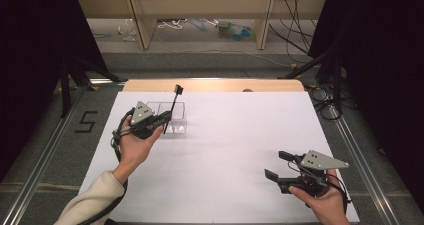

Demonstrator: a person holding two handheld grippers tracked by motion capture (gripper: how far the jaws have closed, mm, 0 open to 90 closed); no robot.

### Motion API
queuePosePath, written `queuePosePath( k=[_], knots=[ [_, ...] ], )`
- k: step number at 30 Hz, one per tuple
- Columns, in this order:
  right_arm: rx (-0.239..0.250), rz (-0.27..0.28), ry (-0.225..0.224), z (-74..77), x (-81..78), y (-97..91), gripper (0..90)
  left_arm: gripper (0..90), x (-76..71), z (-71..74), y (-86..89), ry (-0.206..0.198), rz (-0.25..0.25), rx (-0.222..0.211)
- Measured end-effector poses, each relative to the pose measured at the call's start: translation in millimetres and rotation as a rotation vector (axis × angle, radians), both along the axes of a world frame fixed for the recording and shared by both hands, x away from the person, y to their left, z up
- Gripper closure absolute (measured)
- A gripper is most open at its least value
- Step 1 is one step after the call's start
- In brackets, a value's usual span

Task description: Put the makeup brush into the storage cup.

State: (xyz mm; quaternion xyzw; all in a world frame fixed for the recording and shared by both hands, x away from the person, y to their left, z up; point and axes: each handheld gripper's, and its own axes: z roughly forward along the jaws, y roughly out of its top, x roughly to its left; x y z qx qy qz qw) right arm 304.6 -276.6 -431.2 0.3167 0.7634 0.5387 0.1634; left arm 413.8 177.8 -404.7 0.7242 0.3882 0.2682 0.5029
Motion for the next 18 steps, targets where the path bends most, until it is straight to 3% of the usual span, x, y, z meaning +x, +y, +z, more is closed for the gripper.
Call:
queuePosePath(
  k=[4,6,7,8,16,18],
  knots=[
    [0.0,-0.001,-0.001,0.0,0.1,0.0,20.5,85.3,0.4,0.1,1.9,-0.002,0.007,-0.003],
    [-0.009,-0.001,0.02,1.1,-0.9,-0.6,20.5,85.3,0.6,0.3,2.5,-0.004,0.007,-0.004],
    [0.007,0.001,0.021,0.1,-0.8,0.6,20.5,85.3,0.5,0.4,2.6,-0.005,0.008,-0.005],
    [0.001,-0.001,-0.002,0.1,0.1,0.0,20.5,85.3,0.5,0.6,2.6,-0.005,0.009,-0.005],
    [0.001,-0.003,-0.002,0.1,0.1,-0.2,20.5,85.3,0.7,1.4,4.0,-0.007,0.014,-0.003],
    [0.011,0.0,0.021,0.2,-0.7,0.3,20.4,85.3,0.7,1.4,4.1,-0.009,0.015,-0.006]
  ],
)
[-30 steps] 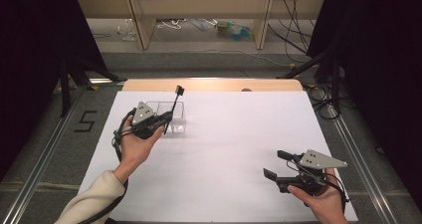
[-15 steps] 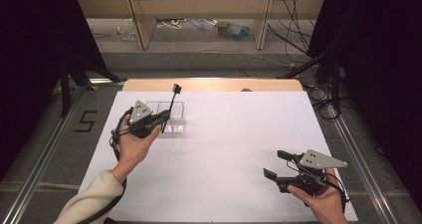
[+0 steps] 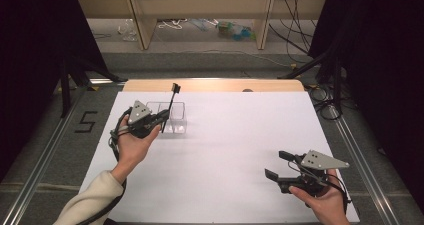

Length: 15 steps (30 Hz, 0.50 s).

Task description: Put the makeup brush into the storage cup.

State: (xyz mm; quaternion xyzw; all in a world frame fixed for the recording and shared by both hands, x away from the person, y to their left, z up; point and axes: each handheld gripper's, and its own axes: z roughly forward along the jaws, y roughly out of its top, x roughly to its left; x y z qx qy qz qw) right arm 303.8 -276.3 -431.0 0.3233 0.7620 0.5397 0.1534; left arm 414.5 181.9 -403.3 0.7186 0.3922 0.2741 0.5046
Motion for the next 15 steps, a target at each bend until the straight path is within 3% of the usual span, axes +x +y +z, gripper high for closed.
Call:
queuePosePath(
  k=[4,5,7,8,11,12,15],
  knots=[
    [-0.001,-0.002,-0.004,-0.2,0.3,-0.2,20.3,85.3,-0.2,0.4,0.0,-0.002,0.0,0.0],
    [-0.022,-0.005,0.002,0.9,0.0,-1.7,20.2,85.3,-0.1,0.3,0.0,-0.001,0.0,-0.001],
    [-0.006,-0.004,0.008,0.6,-0.1,-0.8,20.2,85.3,0.0,0.1,0.0,-0.001,0.001,0.0],
    [-0.005,-0.002,-0.018,-0.1,1.5,-0.8,20.2,85.2,0.1,0.0,0.0,-0.001,0.001,0.0],
    [0.002,-0.001,-0.01,-0.8,1.8,0.1,20.0,85.2,0.1,0.1,0.1,-0.001,0.003,-0.005],
    [-0.018,-0.01,-0.036,-0.6,3.1,-1.0,19.9,85.3,0.1,0.2,0.2,-0.001,0.004,-0.006],
    [-0.006,-0.007,-0.039,-1.2,4.1,-0.3,19.9,85.3,0.1,0.8,0.8,-0.008,0.007,-0.005]
  ],
)
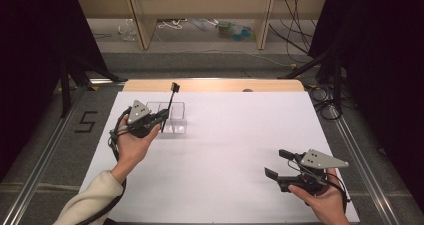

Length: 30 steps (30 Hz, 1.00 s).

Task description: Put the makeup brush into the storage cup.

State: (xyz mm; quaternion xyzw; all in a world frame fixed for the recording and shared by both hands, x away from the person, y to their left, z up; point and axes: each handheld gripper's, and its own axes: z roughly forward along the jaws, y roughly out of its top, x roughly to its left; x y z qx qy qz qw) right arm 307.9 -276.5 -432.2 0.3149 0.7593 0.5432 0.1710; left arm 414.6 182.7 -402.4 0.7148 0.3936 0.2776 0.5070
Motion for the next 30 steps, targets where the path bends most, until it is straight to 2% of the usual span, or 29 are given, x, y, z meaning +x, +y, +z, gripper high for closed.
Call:
queuePosePath(
  k=[5,7,10,15,16,18,20,21,22,23,28,29,30],
  knots=[
    [0.001,0.0,-0.003,-0.3,0.8,-0.3,19.9,85.3,0.2,0.3,1.0,-0.003,0.004,-0.001],
    [0.008,0.0,0.023,-0.1,-0.2,0.1,19.9,85.3,0.1,0.6,1.6,-0.002,0.008,-0.001],
    [0.003,-0.001,0.036,0.8,-0.8,-0.6,19.9,85.3,0.5,0.7,2.5,-0.005,0.009,-0.005],
    [0.01,0.003,0.031,0.3,-0.3,-0.3,19.9,85.3,1.1,1.2,4.3,-0.005,0.014,-0.006],
    [0.003,-0.003,0.006,0.0,0.9,-0.8,19.9,85.3,1.2,1.2,4.6,-0.006,0.016,-0.006],
    [0.002,-0.003,-0.002,-0.5,1.4,-0.6,19.9,85.3,1.4,1.2,5.3,-0.008,0.018,-0.004],
    [0.003,-0.002,0.008,0.0,0.8,-0.7,20.0,85.3,1.5,1.1,5.6,-0.005,0.019,-0.009],
    [0.002,-0.004,-0.003,-0.4,1.4,-0.7,20.0,85.3,1.6,1.1,5.7,-0.006,0.02,-0.009],
    [-0.014,-0.007,0.017,1.1,0.0,-1.8,19.9,85.3,1.5,1.2,5.8,-0.006,0.021,-0.009],
    [0.002,-0.004,-0.001,-0.5,1.3,-0.7,20.0,85.3,1.6,1.3,6.0,-0.006,0.02,-0.009],
    [0.002,-0.005,-0.002,-0.5,1.4,-0.8,20.0,85.3,1.9,1.4,6.9,-0.008,0.024,-0.011],
    [-0.025,-0.012,0.014,1.2,0.0,-2.5,20.0,85.3,2.1,1.4,7.2,-0.009,0.024,-0.012],
    [-0.025,-0.012,0.014,1.2,0.0,-2.5,20.0,85.3,2.2,1.5,7.6,-0.009,0.024,-0.011]
  ],
)
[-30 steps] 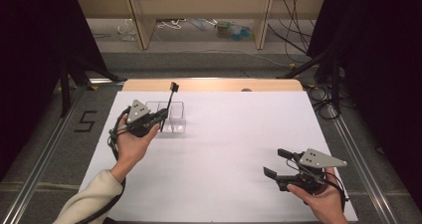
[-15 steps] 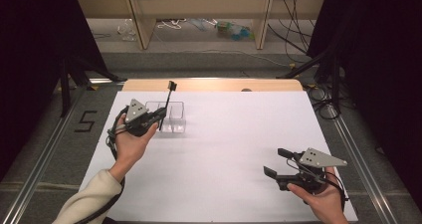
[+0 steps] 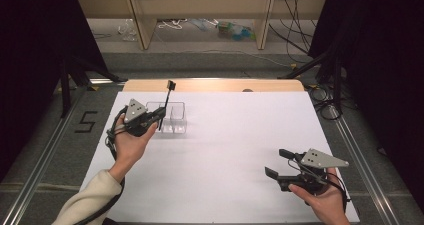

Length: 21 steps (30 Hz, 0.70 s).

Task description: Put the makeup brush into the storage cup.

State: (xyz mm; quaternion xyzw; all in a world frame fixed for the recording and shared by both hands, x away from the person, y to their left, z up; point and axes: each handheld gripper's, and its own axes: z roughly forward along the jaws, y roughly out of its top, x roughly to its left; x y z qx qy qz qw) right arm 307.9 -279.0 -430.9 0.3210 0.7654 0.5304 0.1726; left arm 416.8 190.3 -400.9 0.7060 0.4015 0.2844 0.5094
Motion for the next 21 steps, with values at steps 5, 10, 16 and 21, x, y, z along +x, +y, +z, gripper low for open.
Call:
queuePosePath(
  k=[5,10,16,21],
  knots=[
    [0.013,0.003,-0.006,-0.8,0.6,0.6,20.0,85.3,0.7,0.0,2.1,0.001,0.008,0.002],
    [0.008,0.005,-0.002,-0.4,0.5,0.1,20.1,85.3,1.3,0.2,3.9,-0.002,0.013,0.0],
    [0.014,0.005,0.006,-0.1,0.1,0.2,20.0,85.3,1.7,0.2,5.0,-0.002,0.017,0.006],
    [0.015,0.003,0.005,-0.1,0.2,0.0,20.0,85.2,2.2,0.2,5.9,-0.002,0.024,0.001]
  ],
)
